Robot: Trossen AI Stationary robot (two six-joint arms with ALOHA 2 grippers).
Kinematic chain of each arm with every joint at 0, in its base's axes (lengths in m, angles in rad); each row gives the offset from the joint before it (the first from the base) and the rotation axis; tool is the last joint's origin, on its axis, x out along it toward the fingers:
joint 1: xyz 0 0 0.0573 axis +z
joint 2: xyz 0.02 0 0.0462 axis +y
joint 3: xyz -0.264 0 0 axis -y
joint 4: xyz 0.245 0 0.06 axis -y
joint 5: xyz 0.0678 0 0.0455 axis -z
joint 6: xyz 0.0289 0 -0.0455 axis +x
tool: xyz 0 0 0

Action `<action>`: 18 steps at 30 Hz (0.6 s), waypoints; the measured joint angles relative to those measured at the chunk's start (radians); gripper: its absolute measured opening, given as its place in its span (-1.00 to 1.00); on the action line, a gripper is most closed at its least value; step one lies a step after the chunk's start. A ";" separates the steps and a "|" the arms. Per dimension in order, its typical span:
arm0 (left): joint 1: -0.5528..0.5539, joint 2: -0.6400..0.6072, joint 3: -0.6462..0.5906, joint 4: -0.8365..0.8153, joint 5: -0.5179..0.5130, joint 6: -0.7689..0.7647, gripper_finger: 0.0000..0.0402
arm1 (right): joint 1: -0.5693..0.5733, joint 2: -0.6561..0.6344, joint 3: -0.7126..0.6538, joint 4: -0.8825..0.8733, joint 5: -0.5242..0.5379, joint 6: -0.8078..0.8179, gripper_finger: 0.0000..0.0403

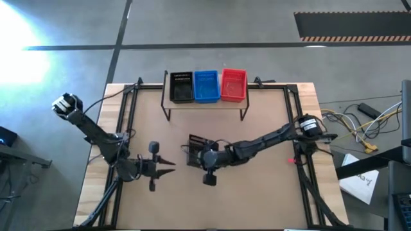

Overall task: Stack baskets on shelf by color
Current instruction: Stack the black bin on the black bins on the shelf

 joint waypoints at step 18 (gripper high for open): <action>0.074 0.225 0.055 0.217 0.014 -0.054 -0.44 | 0.037 0.008 -0.029 0.083 0.303 -0.219 -0.37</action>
